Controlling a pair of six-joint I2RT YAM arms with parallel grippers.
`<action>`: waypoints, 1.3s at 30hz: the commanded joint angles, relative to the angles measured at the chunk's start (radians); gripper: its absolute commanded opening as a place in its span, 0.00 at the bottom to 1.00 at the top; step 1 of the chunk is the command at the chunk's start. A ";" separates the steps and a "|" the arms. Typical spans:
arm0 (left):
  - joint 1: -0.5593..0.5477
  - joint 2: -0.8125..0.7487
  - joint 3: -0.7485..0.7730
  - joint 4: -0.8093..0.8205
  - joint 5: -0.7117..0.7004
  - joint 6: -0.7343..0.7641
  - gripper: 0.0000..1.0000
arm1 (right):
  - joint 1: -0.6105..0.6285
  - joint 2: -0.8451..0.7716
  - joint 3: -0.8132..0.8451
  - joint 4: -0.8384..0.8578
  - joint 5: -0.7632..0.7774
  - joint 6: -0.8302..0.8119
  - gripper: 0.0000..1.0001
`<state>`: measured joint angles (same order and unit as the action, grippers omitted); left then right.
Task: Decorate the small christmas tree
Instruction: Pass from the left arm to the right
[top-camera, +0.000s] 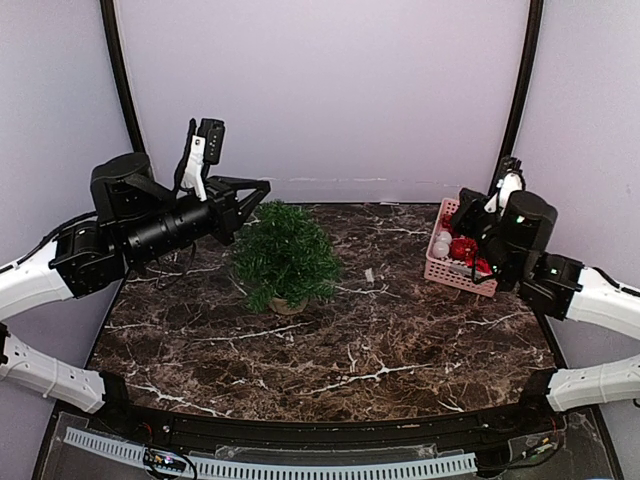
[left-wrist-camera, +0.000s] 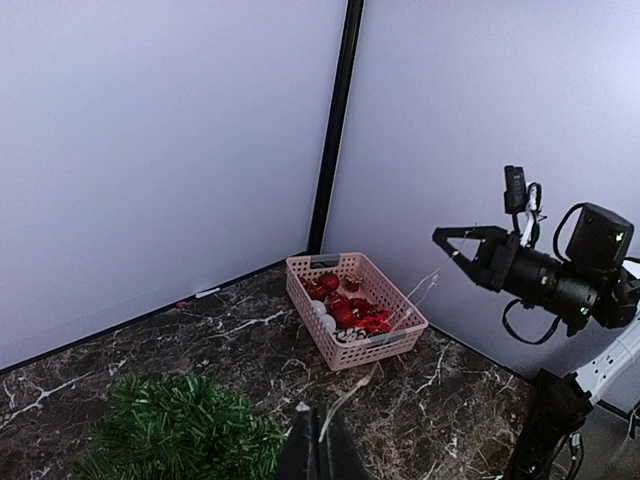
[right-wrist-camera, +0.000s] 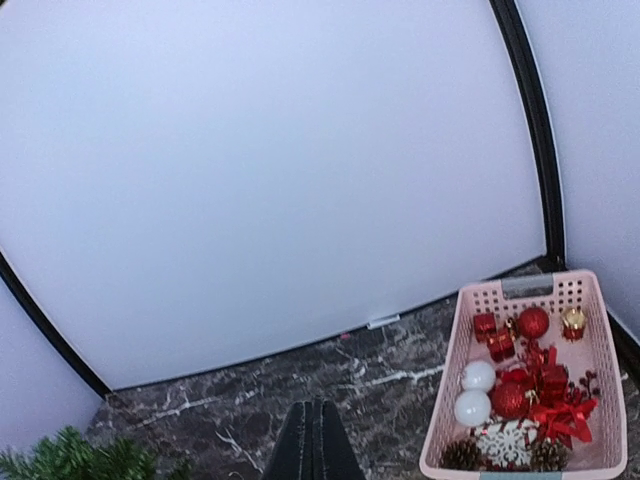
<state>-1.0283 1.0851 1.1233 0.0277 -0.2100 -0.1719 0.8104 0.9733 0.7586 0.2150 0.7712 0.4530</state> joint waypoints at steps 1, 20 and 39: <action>0.016 -0.028 -0.024 -0.001 0.004 -0.017 0.00 | -0.005 -0.078 0.096 -0.020 0.013 -0.112 0.00; 0.053 -0.022 -0.057 -0.018 0.058 -0.039 0.00 | -0.005 -0.060 0.302 -0.194 -0.408 -0.083 0.00; 0.084 -0.023 -0.072 -0.040 0.092 -0.047 0.00 | -0.005 -0.054 0.565 -0.439 -0.981 0.001 0.00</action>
<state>-0.9550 1.0828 1.0702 0.0017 -0.1390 -0.2180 0.8097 0.9264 1.2892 -0.2455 -0.0532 0.4171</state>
